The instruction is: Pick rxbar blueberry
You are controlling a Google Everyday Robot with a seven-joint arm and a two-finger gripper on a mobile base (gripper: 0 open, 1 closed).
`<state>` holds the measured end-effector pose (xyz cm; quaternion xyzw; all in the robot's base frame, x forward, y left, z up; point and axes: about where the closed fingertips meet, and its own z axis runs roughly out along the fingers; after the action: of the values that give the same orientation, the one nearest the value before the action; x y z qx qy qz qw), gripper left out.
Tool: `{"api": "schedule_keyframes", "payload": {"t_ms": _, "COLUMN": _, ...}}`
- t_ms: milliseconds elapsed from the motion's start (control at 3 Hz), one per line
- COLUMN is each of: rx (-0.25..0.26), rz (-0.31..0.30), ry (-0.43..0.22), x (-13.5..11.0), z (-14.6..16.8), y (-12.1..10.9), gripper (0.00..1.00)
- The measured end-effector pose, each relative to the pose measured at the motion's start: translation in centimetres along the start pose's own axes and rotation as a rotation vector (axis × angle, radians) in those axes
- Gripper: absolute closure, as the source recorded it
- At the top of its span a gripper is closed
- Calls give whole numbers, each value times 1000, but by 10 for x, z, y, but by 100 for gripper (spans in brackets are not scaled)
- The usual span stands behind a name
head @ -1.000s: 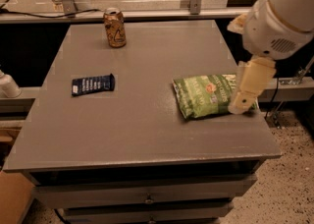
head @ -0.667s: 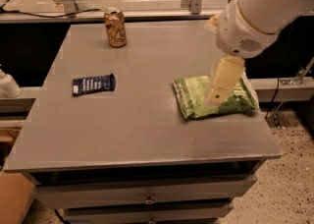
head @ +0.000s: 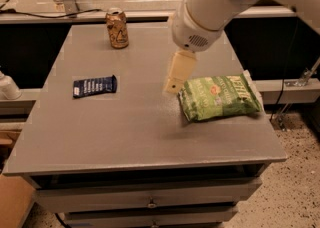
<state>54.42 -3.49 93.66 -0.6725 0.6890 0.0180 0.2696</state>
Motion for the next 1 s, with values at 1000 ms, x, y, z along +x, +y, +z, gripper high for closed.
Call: {"api": "schedule_keyframes", "payload": {"t_ms": 1000, "rx": -80, "rz": 22, "ry": 7, "x": -64, "z": 82, "y": -4, "gripper": 0}}
